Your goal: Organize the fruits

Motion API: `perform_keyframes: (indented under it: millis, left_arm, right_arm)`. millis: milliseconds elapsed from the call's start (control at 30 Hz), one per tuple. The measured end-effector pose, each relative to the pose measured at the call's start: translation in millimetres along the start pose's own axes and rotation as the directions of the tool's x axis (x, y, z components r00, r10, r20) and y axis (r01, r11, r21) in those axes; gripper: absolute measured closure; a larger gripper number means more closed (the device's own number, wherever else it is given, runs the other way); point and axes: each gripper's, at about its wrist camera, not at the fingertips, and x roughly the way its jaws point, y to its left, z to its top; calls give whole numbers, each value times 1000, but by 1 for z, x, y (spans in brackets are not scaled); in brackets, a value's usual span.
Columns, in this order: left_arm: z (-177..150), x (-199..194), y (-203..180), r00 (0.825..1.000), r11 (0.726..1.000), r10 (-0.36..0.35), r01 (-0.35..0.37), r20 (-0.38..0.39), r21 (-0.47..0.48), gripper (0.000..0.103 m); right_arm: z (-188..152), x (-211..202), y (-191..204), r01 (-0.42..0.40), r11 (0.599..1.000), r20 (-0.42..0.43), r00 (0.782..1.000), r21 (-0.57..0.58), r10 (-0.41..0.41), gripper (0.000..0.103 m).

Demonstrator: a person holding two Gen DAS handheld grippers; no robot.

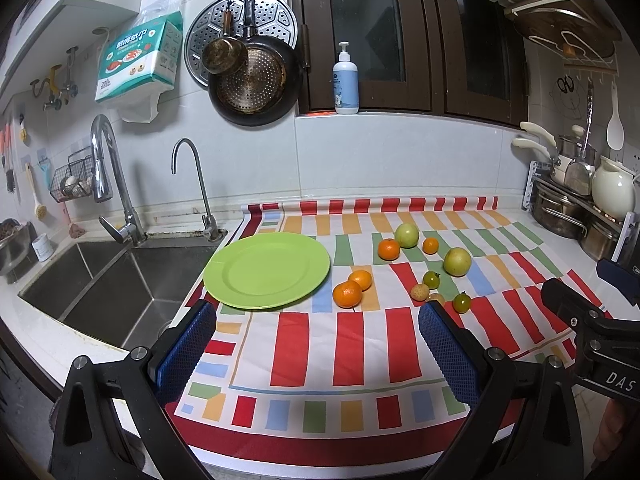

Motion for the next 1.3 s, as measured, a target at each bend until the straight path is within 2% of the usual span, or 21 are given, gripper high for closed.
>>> perform_keyframes:
  millis: [767, 1300]
  left_arm:
    - [-1, 6, 3, 1000, 1000, -4, 4, -6, 4, 0]
    - [5, 64, 10, 994, 998, -38, 43, -105, 44, 0]
  right_arm:
    - [2, 2, 4, -5, 1000, -1, 1000, -7, 5, 0]
    - [5, 47, 12, 7, 1000, -81, 997, 13, -6, 0]
